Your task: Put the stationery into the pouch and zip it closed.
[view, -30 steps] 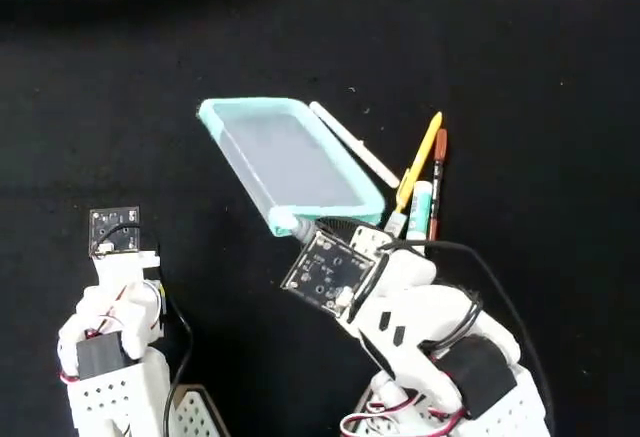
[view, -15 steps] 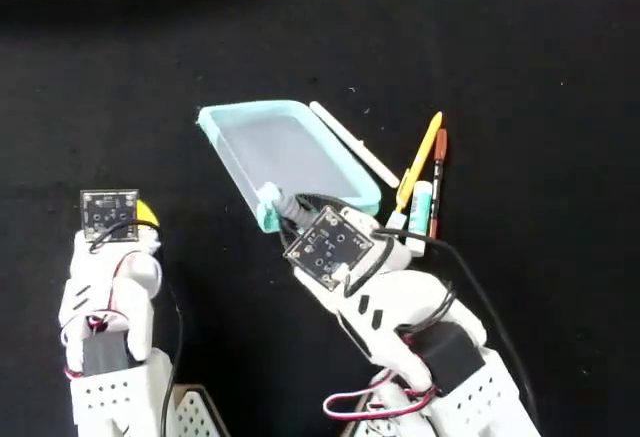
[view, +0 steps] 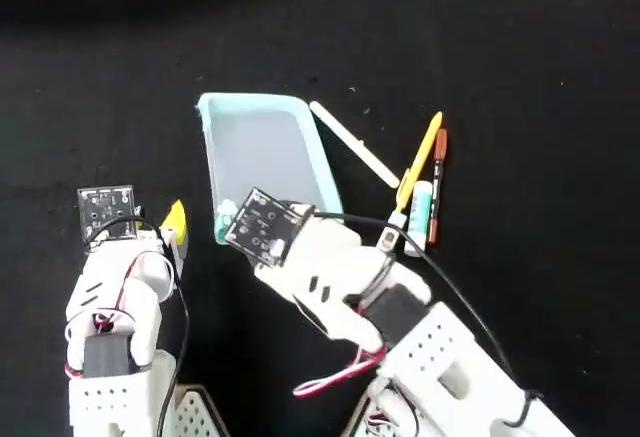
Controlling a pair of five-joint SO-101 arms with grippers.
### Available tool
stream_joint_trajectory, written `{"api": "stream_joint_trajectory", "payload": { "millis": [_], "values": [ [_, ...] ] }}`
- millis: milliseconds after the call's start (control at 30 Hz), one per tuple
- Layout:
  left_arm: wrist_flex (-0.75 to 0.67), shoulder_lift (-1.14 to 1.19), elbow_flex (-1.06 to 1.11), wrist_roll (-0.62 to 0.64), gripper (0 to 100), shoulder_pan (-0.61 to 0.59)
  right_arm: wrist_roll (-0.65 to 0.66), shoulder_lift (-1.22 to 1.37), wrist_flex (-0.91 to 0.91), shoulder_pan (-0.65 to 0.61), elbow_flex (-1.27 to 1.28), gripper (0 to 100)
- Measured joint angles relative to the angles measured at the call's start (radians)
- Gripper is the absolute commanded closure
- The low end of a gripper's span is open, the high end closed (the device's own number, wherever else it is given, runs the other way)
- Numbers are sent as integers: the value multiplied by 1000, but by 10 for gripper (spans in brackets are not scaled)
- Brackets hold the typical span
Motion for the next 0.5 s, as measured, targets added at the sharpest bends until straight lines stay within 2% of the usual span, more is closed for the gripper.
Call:
{"api": "stream_joint_trajectory", "payload": {
  "millis": [200,267,500],
  "values": [
    [199,0,-106,2,793,155,0,29,-21,23,0,987],
    [238,0,-132,2,764,204,0,31,-23,35,0,987],
    [265,0,-144,2,751,244,0,31,-23,41,0,987]
  ]
}}
